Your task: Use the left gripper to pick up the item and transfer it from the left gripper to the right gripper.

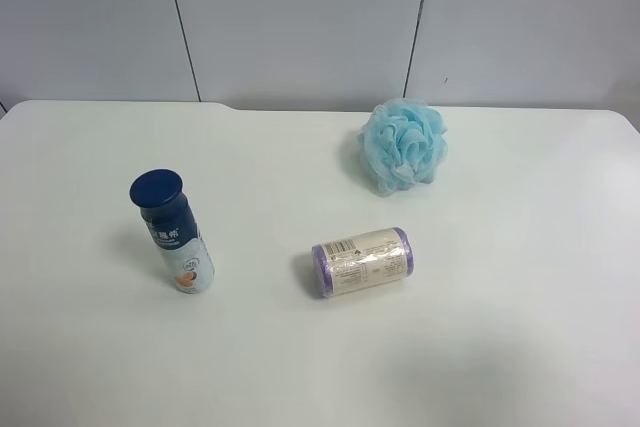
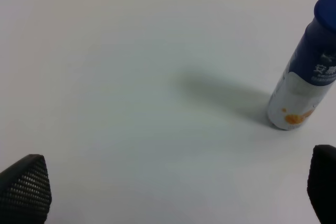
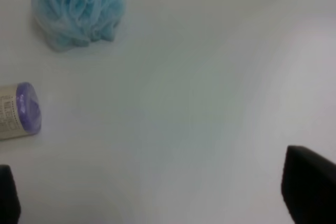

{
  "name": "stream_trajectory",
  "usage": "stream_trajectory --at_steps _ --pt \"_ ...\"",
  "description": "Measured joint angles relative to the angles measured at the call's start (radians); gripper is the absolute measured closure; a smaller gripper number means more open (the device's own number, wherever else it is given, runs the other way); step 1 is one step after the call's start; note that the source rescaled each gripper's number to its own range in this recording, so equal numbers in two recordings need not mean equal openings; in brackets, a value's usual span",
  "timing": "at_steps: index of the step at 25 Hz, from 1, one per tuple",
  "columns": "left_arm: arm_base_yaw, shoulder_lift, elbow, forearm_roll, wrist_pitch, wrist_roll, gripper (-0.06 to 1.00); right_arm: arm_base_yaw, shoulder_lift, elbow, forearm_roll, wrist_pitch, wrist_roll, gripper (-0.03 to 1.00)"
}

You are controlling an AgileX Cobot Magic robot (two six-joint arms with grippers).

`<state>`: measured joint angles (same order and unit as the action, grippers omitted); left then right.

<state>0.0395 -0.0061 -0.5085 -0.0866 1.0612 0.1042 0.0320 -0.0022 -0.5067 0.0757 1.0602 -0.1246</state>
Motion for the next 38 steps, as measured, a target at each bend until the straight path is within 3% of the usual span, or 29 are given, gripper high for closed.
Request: stream_trajectory --at_steps 29,38 --pt "0.0 0.006 -0.001 0.0 0.0 0.0 -0.06 0.0 0.0 0.0 0.0 0.0 0.0 -0.03" --pt "0.0 0.301 -0.182 0.011 0.003 0.007 -0.06 0.0 0.0 0.0 0.0 0.0 0.0 -0.03"
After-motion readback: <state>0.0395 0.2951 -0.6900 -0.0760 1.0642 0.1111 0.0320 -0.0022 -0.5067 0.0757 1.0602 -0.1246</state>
